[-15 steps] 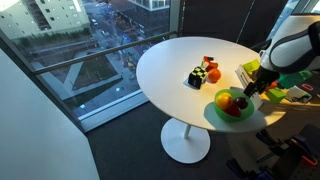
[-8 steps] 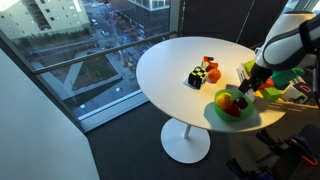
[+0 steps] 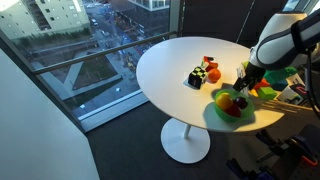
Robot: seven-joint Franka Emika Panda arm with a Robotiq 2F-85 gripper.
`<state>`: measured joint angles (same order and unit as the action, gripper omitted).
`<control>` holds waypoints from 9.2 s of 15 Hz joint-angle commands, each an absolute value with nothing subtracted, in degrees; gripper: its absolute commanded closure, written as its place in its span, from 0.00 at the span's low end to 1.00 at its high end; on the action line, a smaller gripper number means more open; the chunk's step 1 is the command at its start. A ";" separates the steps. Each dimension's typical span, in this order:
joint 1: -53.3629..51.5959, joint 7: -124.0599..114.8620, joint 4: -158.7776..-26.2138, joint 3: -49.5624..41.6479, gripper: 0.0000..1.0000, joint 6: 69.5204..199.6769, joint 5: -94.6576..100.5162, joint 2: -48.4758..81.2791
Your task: Turn the box to the right, then put the orange block on the table
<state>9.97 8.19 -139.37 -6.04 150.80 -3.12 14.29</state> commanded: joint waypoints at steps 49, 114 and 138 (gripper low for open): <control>7.40 -1.39 -126.34 -9.34 0.00 136.33 3.70 12.31; 7.53 7.73 -127.40 -7.05 0.96 143.09 1.36 9.72; 3.45 -0.76 -128.28 -3.37 0.29 140.12 -1.23 9.78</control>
<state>3.55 1.01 -128.07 -2.80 141.43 -2.33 10.31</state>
